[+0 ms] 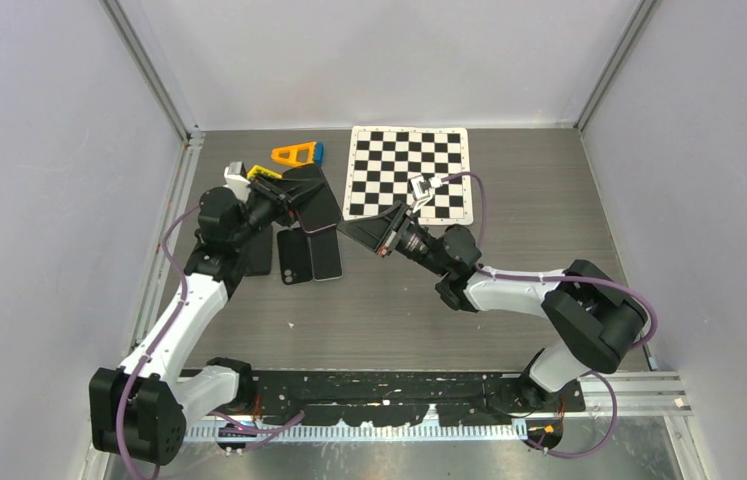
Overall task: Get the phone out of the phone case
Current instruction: Remove the phone case from the phone.
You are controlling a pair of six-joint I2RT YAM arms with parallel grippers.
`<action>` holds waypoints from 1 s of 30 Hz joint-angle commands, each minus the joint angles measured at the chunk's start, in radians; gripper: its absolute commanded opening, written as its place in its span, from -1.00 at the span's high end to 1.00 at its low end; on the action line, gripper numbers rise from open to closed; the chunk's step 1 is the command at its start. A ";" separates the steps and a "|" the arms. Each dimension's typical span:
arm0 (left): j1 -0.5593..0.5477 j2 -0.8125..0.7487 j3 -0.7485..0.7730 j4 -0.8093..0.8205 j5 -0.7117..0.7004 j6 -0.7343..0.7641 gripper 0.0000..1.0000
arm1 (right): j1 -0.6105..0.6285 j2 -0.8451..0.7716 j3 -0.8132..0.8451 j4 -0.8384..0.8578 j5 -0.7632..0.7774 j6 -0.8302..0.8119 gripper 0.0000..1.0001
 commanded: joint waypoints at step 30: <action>-0.034 -0.047 0.120 0.265 0.124 -0.350 1.00 | -0.032 0.121 0.039 -0.339 0.179 0.048 0.99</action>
